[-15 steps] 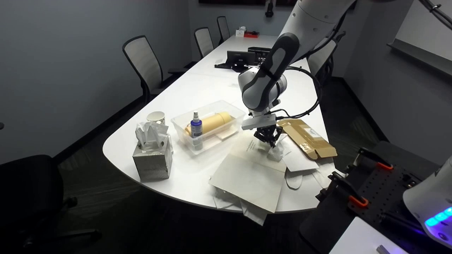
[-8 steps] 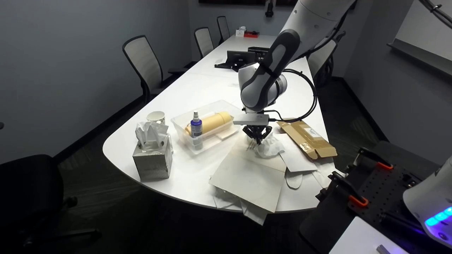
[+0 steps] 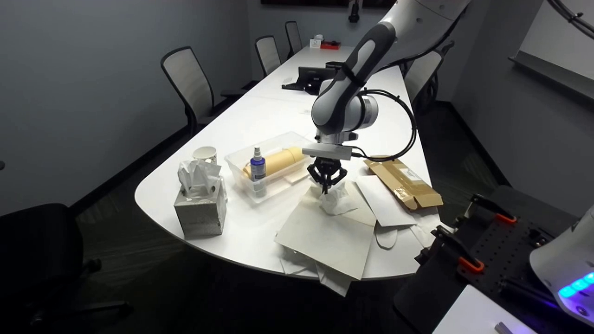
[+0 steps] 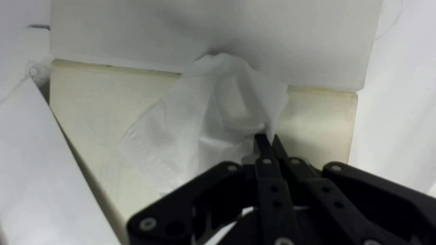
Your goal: Wipe the open page with the tissue
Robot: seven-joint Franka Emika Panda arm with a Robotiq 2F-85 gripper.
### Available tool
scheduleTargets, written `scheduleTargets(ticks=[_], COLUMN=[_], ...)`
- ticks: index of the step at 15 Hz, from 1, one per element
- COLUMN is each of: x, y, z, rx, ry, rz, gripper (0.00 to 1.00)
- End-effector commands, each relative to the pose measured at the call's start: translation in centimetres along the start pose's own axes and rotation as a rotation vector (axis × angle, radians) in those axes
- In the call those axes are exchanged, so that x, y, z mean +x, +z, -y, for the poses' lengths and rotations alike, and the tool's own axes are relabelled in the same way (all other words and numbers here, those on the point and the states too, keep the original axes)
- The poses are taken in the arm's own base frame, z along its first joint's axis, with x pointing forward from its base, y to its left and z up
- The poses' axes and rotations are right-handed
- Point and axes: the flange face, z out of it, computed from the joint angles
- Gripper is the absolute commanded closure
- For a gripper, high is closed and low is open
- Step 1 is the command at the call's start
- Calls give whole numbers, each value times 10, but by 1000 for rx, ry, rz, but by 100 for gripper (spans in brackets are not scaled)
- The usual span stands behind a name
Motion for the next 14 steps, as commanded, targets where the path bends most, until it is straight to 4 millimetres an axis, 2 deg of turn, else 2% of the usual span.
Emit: scheduleTargets(ticks=[1, 7, 14], x=[-11, -3, 7], y=[-6, -5, -25], z=[-9, -18, 11], rx=[-35, -196, -223], ry=[-39, 51, 71], rz=[94, 22, -184], gripper=[100, 100, 100])
